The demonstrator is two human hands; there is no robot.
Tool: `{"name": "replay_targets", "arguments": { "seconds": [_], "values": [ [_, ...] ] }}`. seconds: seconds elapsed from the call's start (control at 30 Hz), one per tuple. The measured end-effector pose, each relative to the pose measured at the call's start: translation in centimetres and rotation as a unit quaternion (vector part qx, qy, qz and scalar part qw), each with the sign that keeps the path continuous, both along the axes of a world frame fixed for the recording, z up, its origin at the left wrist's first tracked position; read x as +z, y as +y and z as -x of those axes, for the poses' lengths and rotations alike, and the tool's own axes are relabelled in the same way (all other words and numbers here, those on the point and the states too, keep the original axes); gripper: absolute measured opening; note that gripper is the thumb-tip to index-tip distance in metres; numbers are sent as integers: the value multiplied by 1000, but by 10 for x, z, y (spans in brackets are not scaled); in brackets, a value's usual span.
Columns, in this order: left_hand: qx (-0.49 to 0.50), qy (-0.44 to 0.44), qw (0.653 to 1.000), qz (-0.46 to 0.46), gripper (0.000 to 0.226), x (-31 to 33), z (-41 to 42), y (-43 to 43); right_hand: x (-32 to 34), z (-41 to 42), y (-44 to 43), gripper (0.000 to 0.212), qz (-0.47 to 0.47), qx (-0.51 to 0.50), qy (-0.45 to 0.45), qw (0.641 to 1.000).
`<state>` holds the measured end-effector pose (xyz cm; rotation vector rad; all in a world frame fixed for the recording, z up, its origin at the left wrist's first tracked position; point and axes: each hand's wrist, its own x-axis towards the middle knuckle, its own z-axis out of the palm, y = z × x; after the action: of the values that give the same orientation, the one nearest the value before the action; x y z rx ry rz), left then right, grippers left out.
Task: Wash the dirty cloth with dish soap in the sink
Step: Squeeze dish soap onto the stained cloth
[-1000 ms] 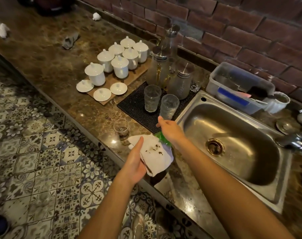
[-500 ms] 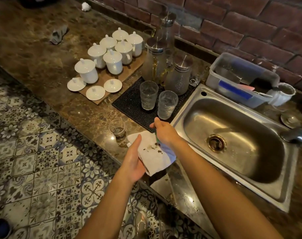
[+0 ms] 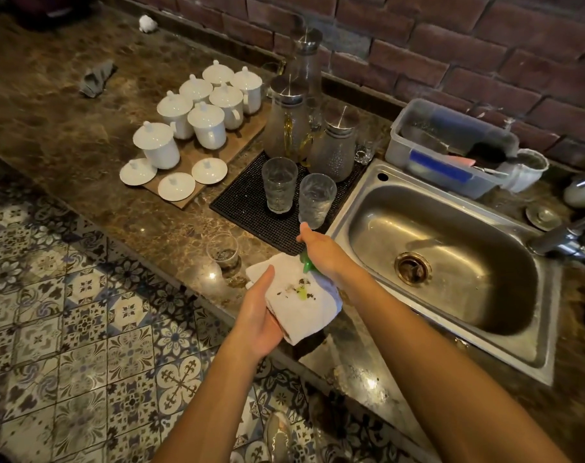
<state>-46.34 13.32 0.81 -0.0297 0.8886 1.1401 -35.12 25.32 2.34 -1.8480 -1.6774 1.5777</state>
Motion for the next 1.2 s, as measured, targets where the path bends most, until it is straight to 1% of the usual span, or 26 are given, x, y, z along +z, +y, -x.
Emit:
{"name": "replay_targets", "arguments": {
  "seconds": [0.23,0.33,0.57,0.63,0.77,0.8,0.87,0.93,0.97,1.03,1.1,1.2],
  "values": [
    [-33,0,999,-6,42,11,-21,-25,31,-26,-17,75,-36,-43,11,998],
    [-52,2,998,-18,43,20,-38,-29,43,-51,-28,71,-31,-100,41,994],
    [-104,-55,992,-53,54,48,-88,-21,65,-131,-57,66,-39,-218,78,972],
    [-106,-59,991,-59,53,57,-107,-13,66,-156,-64,62,-38,-273,109,955],
    [-109,-76,989,-72,51,75,-146,3,72,-200,-81,67,-27,-366,154,917],
    [-105,-76,989,-72,52,80,-156,6,73,-208,-86,68,-21,-390,172,905],
    [-90,-78,990,-70,53,87,-178,15,74,-221,-94,68,-11,-439,232,868],
    [-75,-68,992,-78,50,93,-202,24,70,-233,-99,64,-1,-472,295,831],
    [-70,-60,992,-83,49,98,-215,27,69,-237,-102,60,-1,-478,317,819],
    [-68,-37,992,-98,49,103,-240,34,69,-247,-105,50,-15,-481,350,804],
    [-74,4,991,-115,48,105,-264,39,68,-260,-102,44,-36,-486,362,794],
    [-72,55,986,-140,47,100,-290,50,71,-288,-91,39,-74,-486,358,794]
  ]
}}
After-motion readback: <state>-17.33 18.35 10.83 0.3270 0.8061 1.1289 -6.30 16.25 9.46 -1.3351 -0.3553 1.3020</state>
